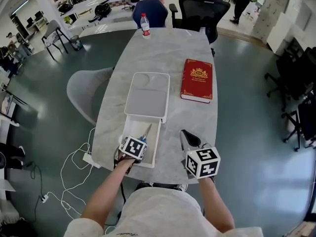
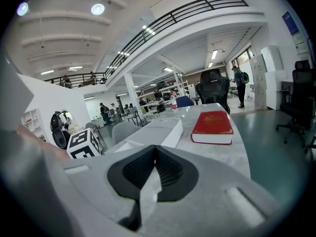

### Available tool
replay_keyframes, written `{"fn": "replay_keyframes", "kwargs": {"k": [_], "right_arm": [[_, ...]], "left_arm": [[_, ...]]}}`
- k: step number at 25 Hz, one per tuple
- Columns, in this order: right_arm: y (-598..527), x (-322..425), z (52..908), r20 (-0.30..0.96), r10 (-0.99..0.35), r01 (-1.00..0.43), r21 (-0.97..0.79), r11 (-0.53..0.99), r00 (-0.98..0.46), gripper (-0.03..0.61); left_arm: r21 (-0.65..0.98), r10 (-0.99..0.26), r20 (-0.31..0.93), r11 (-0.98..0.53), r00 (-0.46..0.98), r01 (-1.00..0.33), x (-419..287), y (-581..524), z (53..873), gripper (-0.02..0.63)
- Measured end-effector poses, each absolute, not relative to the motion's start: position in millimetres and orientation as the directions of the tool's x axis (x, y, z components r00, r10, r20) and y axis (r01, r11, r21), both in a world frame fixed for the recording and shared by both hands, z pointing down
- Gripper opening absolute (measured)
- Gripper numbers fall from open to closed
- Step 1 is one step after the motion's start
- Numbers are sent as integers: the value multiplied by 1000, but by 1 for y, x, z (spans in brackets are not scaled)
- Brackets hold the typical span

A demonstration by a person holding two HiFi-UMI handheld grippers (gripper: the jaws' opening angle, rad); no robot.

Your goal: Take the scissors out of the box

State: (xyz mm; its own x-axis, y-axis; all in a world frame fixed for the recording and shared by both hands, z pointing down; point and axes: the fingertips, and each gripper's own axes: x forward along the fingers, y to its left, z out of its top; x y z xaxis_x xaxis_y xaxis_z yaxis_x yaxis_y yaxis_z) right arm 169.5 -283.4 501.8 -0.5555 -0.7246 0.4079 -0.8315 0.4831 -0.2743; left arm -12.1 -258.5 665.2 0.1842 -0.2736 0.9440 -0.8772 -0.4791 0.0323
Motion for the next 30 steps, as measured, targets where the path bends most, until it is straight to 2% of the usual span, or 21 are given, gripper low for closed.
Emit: {"fn": "replay_keyframes", "kwargs": {"k": [6, 9, 30], "right_arm": [[-282, 165, 505, 412, -722, -832, -275, 482, -555, 5], [-281, 165, 502, 413, -725, -834, -274, 479, -552, 5], [-268, 162, 497, 403, -727, -831, -275, 483, -556, 5]], "left_arm": [[41, -255, 949, -487, 188, -872, -13, -260, 666, 146], [80, -235, 949, -466, 210, -881, -14, -256, 668, 92], [85, -332, 907, -459, 259, -885, -17, -250, 646, 83]]}}
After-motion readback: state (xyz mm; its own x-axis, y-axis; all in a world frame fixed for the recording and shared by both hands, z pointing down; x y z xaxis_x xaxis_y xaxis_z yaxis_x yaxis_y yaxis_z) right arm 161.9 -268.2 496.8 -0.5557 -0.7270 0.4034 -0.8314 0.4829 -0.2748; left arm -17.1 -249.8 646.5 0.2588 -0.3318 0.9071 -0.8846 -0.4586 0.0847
